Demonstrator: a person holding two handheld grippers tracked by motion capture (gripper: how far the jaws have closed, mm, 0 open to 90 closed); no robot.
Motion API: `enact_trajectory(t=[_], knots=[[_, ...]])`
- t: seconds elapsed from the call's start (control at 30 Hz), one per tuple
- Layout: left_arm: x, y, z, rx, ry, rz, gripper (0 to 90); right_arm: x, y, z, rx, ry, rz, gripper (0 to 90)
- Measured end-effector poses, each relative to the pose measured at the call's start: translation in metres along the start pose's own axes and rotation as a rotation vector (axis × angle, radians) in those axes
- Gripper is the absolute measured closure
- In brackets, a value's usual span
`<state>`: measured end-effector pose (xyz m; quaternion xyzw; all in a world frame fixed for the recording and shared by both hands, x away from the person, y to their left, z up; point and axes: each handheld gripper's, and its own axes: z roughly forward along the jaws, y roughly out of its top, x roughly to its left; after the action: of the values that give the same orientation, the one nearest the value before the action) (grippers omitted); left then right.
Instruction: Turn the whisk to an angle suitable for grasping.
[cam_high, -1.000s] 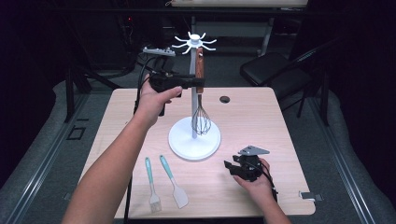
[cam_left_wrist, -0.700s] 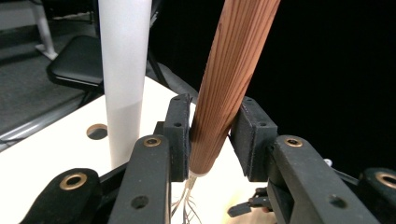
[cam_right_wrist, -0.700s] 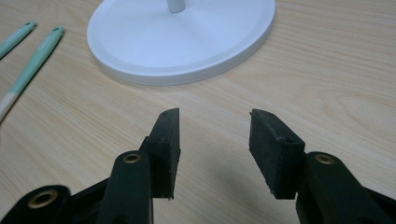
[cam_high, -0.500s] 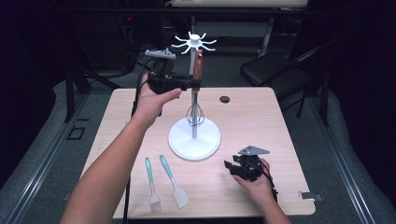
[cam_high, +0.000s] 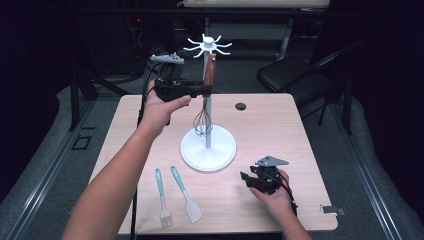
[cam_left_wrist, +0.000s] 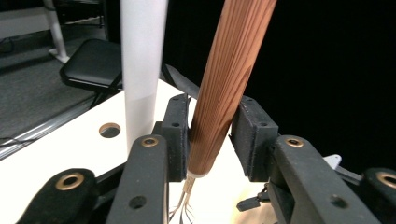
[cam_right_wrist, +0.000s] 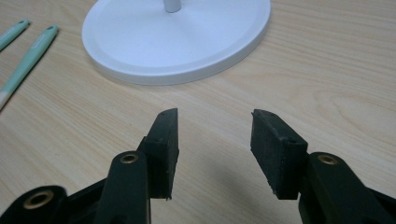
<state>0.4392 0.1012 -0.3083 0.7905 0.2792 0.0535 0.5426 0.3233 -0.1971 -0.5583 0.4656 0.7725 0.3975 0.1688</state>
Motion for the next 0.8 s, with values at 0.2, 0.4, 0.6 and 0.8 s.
enact_trajectory(t=[0.2,0.4,0.6,0.8], knots=[[0.000,-0.009,-0.001,0.004,0.026,0.008,59.9,-0.003,0.000,-0.002,-0.016,-0.012,-0.007,51.1],[-0.006,-0.033,0.001,0.055,0.102,0.060,55.8,-0.009,0.001,-0.004,-0.041,-0.039,-0.044,48.2],[-0.008,-0.065,0.000,0.092,0.122,0.043,54.5,-0.013,0.001,-0.004,-0.026,-0.058,-0.051,45.9],[-0.005,-0.102,-0.010,0.119,0.166,0.041,54.3,-0.014,0.000,-0.004,-0.028,-0.069,-0.065,51.9]])
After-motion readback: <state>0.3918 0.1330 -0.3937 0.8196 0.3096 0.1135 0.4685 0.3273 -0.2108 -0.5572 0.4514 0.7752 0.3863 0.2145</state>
